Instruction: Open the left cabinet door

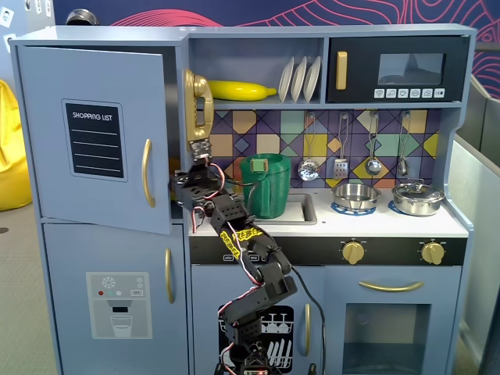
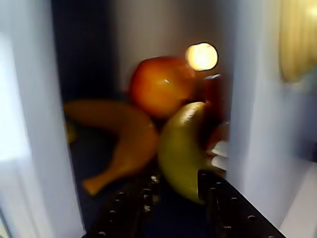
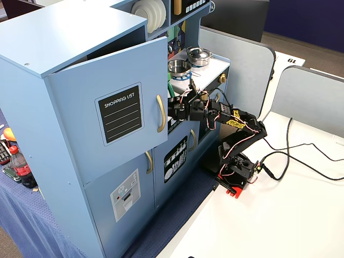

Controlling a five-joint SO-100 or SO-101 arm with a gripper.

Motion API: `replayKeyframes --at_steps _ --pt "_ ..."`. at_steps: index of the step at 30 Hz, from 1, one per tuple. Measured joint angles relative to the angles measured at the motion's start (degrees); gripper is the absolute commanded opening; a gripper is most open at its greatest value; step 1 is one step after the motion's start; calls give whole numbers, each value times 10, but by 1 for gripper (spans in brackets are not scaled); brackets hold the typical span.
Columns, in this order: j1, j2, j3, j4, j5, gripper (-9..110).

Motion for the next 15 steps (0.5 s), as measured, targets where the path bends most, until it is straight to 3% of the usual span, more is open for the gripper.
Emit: replayKeyframes --at_steps 10,15 --pt "-208 15 0 55 -39 0" --pt "-165 32 2 98 -7 0"
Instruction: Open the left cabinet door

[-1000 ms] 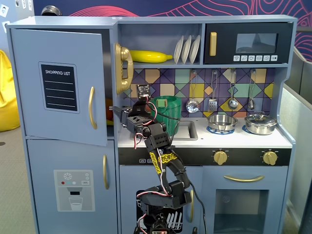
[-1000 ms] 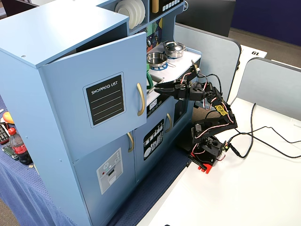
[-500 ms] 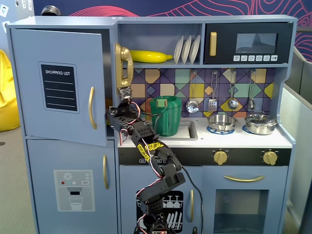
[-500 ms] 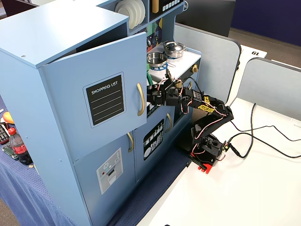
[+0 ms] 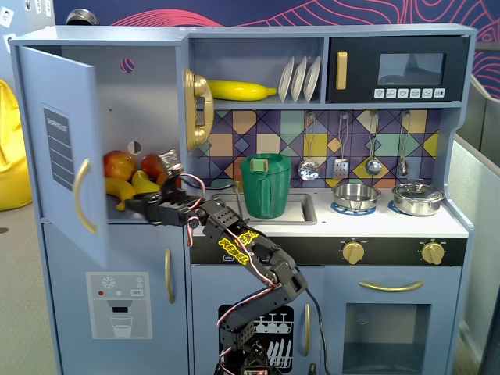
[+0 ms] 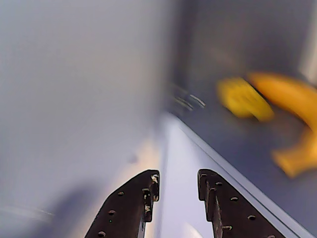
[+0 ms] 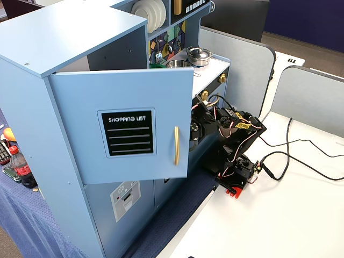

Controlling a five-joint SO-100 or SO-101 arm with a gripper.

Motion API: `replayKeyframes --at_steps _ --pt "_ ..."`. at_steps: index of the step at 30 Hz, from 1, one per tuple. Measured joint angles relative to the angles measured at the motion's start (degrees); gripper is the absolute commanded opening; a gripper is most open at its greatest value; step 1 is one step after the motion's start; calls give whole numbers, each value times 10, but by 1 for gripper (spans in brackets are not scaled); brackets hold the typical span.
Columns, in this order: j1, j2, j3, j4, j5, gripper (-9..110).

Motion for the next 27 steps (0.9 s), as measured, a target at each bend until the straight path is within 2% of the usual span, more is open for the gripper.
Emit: replayKeyframes --at_steps 8,15,19,27 --pt "279 124 189 175 83 0" --pt "504 244 459 227 84 0" --pt "552 313 575 286 107 0" --pt "548 400 600 450 188 0"
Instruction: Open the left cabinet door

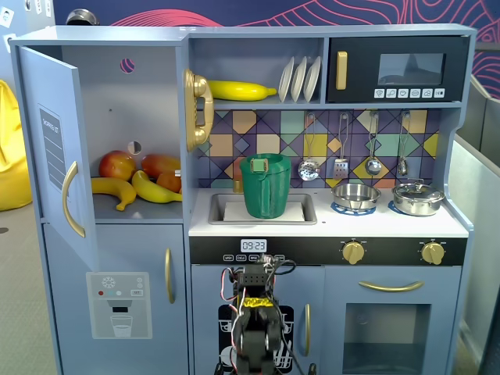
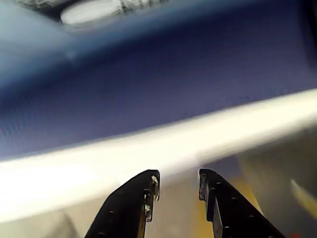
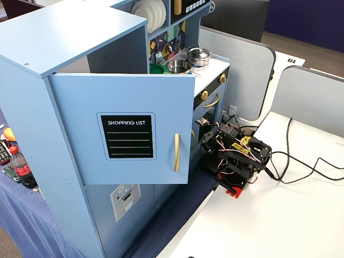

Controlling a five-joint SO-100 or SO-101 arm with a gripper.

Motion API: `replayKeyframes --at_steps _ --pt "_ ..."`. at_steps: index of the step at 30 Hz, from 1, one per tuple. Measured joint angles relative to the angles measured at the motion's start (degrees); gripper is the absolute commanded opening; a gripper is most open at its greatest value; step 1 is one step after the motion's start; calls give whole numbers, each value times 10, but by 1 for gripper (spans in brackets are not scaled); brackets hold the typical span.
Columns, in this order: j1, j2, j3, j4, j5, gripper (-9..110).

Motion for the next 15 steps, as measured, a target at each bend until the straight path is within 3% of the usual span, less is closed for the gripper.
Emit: replayKeyframes --at_steps 15 --pt "9 26 0 13 24 0"
